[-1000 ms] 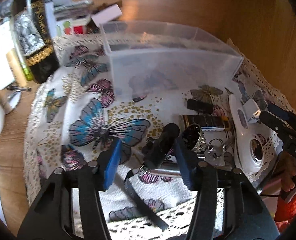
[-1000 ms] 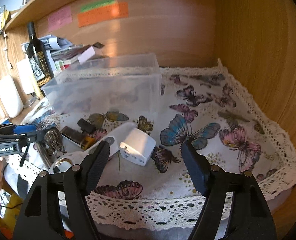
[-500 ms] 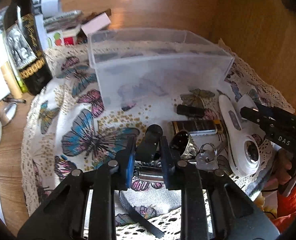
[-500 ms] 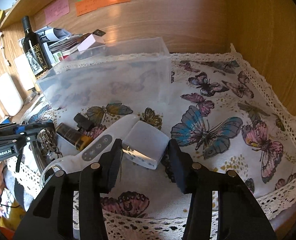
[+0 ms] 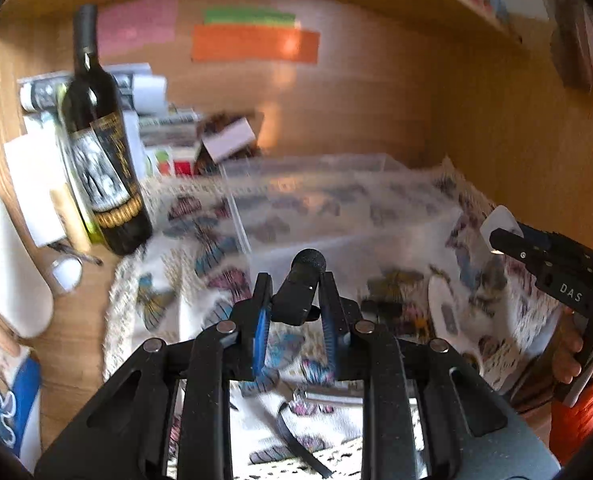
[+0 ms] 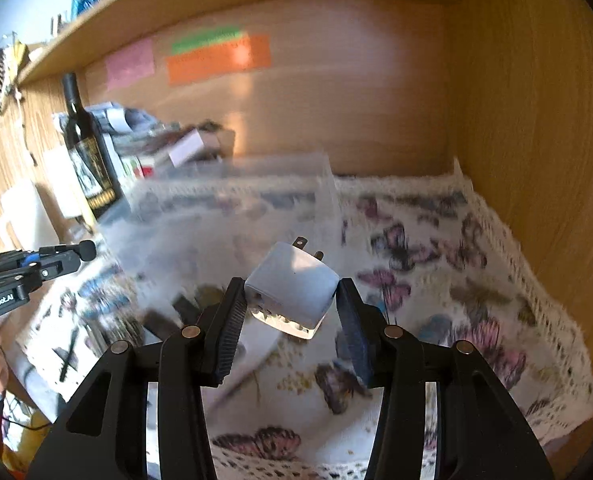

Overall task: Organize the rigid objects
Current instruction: 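Carry the marker and the adapter over the clear plastic box with both grippers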

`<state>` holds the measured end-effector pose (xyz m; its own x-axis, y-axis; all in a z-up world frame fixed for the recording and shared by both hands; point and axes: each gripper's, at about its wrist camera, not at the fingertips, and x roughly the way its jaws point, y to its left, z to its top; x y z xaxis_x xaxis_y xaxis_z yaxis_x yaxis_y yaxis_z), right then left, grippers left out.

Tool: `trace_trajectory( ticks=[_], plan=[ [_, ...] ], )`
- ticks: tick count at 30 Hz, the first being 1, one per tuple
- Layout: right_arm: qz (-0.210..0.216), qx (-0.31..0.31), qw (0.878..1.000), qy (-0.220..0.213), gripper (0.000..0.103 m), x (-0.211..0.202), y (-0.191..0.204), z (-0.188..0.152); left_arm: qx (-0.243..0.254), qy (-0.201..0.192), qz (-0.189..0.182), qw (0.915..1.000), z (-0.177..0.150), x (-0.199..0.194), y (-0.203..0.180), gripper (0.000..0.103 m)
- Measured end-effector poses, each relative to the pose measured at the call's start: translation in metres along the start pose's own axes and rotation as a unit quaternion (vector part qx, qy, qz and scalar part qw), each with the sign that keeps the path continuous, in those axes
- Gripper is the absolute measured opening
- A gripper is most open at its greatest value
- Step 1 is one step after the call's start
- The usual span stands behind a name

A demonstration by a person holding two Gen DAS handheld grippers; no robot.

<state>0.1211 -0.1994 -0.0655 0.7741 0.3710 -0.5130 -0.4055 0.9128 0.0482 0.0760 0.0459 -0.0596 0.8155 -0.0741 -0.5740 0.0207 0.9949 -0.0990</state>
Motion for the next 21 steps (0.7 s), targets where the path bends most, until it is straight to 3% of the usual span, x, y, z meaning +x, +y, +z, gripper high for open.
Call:
trace_trajectory(
  ticks=[5, 10, 15, 21],
  plan=[
    [0.001, -0.02, 0.999, -0.04, 0.043, -0.009, 0.014, 0.028, -0.008, -0.038, 0.009, 0.9992, 0.027, -0.011, 0.006, 0.023],
    [0.009, -0.034, 0.998, -0.061, 0.043, -0.006, 0.028, 0.051, -0.01, -0.053, 0.014, 0.9984, 0.048, -0.009, 0.01, 0.023],
    [0.02, -0.036, 0.997, -0.06, 0.043, 0.01, 0.034, 0.07, -0.007, -0.046, 0.025, 0.9986, 0.062, 0.01, 0.011, 0.023],
    [0.023, -0.038, 0.999, -0.028, 0.043, 0.047, 0.035, 0.086, -0.009, -0.004, 0.024, 0.9997, 0.07, 0.05, 0.014, 0.023]
  ],
)
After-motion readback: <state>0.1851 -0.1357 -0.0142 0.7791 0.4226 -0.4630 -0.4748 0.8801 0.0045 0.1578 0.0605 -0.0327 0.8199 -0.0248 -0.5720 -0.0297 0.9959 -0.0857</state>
